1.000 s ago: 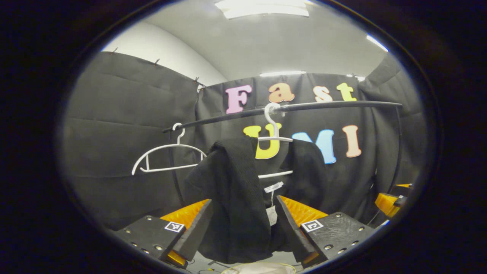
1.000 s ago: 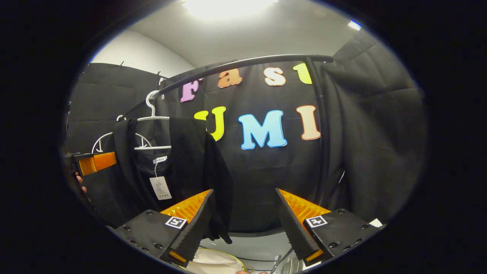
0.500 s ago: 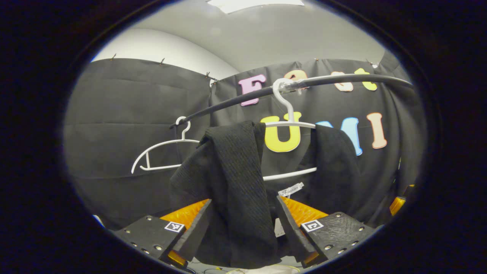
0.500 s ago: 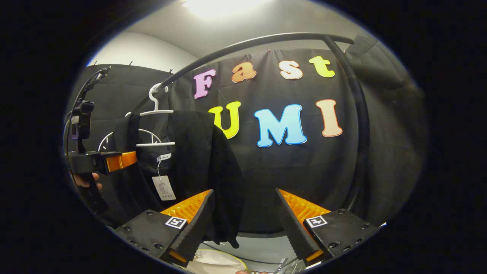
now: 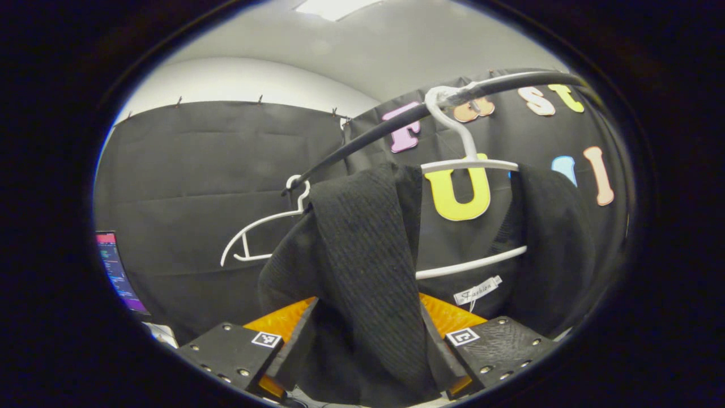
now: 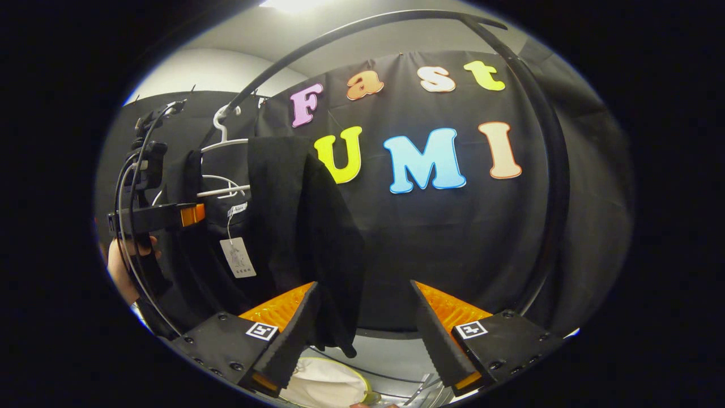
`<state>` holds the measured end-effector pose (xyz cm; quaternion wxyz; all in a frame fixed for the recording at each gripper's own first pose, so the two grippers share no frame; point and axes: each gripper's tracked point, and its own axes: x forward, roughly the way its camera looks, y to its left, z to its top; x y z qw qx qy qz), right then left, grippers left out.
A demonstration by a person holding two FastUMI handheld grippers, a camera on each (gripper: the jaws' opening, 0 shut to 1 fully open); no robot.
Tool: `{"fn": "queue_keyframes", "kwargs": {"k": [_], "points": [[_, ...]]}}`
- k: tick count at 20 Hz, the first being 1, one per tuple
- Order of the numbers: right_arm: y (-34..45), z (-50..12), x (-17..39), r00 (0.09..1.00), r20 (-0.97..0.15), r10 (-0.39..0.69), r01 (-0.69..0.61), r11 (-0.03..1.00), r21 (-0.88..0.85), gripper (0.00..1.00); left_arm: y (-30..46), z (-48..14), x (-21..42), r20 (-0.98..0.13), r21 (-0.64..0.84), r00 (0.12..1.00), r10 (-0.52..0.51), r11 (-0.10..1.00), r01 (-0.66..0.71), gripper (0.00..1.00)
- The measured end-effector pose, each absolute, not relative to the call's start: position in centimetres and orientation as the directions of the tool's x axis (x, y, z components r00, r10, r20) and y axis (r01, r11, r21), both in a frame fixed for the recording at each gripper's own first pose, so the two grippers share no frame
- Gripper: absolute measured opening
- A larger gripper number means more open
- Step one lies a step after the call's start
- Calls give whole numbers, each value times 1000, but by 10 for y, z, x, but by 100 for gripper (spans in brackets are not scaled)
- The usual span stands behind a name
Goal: Grasp the clothes on the hanger with both hands and then place them into the laundry hamper below.
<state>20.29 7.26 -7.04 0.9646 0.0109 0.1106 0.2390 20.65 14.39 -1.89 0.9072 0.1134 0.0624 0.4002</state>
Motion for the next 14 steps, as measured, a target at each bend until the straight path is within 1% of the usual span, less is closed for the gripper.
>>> {"fn": "queue_keyframes", "kwargs": {"k": [1, 6, 8, 11, 12, 13, 14], "points": [[71, -73, 201, 858, -214, 467, -462, 884, 75, 98, 145, -20, 209, -21, 256, 669, 743, 651, -715, 84], [68, -87, 194, 848, -241, 472, -474, 879, 54, 98, 145, -21, 216, -24, 249, 691, 723, 673, -696, 51], [68, -86, 195, 852, -239, 466, -469, 882, 45, 98, 149, -22, 213, -22, 233, 681, 732, 666, -709, 34], [77, -87, 193, 853, -242, 463, -468, 883, 38, 98, 144, -22, 207, -37, 173, 723, 689, 717, -675, 8], [84, -86, 192, 851, -241, 467, -474, 880, 35, 98, 144, -20, 206, -40, 144, 744, 667, 740, -657, 8], [90, -83, 192, 850, -238, 470, -477, 878, 28, 98, 141, -22, 207, -51, 110, 768, 638, 768, -631, 5], [98, -81, 192, 848, -233, 477, -485, 874, 23, 93, 139, -21, 205, -63, 81, 791, 608, 793, -603, 5]]}}
